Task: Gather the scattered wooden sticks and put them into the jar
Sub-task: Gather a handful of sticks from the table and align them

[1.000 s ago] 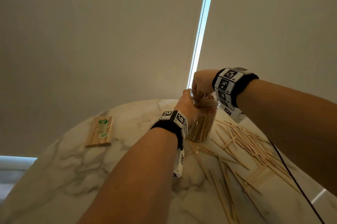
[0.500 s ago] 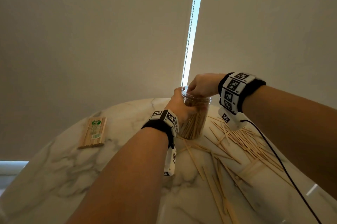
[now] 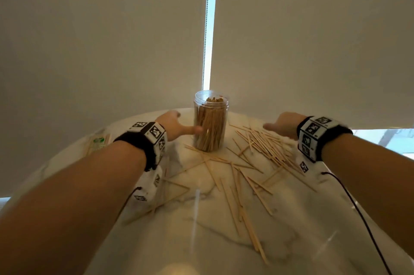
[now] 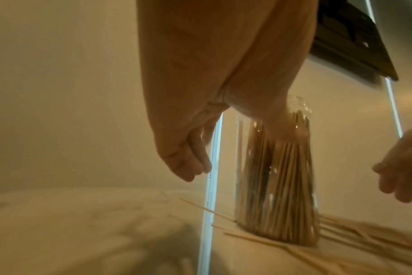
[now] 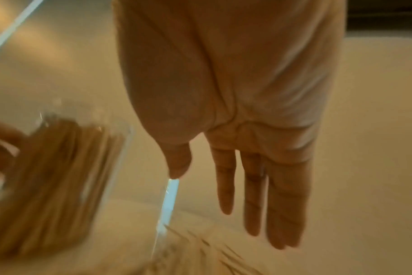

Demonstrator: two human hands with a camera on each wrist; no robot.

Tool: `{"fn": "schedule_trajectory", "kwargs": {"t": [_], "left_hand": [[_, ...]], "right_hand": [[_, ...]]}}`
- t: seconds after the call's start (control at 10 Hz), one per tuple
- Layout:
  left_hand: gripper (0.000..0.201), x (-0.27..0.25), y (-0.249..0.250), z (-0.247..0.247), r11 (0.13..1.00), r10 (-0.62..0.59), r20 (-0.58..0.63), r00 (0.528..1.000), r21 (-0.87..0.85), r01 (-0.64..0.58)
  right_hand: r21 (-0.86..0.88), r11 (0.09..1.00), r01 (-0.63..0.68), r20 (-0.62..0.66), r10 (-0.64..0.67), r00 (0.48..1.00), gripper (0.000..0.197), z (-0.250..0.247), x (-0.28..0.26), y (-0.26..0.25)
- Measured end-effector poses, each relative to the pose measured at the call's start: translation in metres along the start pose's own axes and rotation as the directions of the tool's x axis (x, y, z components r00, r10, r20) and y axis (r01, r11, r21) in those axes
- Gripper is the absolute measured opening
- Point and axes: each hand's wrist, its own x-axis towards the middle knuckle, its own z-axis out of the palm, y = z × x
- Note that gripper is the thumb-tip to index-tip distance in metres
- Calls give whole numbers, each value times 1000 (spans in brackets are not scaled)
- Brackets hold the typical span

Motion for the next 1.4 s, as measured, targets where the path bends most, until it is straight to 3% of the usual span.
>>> {"fn": "schedule_trajectory", "kwargs": {"t": [0.1,0.3,0.4,0.5,0.6,0.7,0.8,0.9,1.0,1.1,1.2,1.3,1.4], "left_hand": [[82,-20,-25,-15,946,-148,67,987,300,122],[91,-79,-25,6,830,-222,232,947,554,59],[112,-85,-26,32,818,-194,229,954,575,29],[87,-88,-23,38,789,-169,179,969,614,24],[51,-101,-12,40,736,-154,75,985,674,63],[40,-112,-1,47,724,-112,105,988,689,9],[48,-118,8,52,736,-117,141,983,677,-9],[35,-121,9,53,737,-118,141,983,676,-8],[31,-131,8,54,771,-133,117,984,637,28],[30,-137,4,51,795,-149,72,986,602,76],[28,-143,-1,45,917,-188,-7,982,357,178],[25,-142,-6,41,975,-139,7,990,178,135],[26,-151,13,33,947,-223,69,973,-222,232]], "right_hand": [[-201,979,-31,128,58,990,94,21,-2,11],[-128,992,22,164,-1,986,87,44,-4,-14],[-75,997,33,114,-25,993,61,51,-4,-26],[-132,989,62,52,-55,997,37,61,-7,-28],[-95,995,40,35,-37,999,28,66,-20,-30],[-38,999,25,47,-23,999,36,68,-37,-37],[-20,999,46,29,-46,999,44,71,-48,-39],[-21,998,57,54,-56,997,23,75,-57,-41],[52,997,51,77,-55,995,16,77,-72,-40],[242,968,61,109,-89,990,30,80,-88,-31],[482,874,56,106,-122,987,30,80,-105,-26],[669,743,-10,88,-66,994,16,74,-124,-30],[745,664,61,-2,-89,996,18,73,-140,-37]]}}
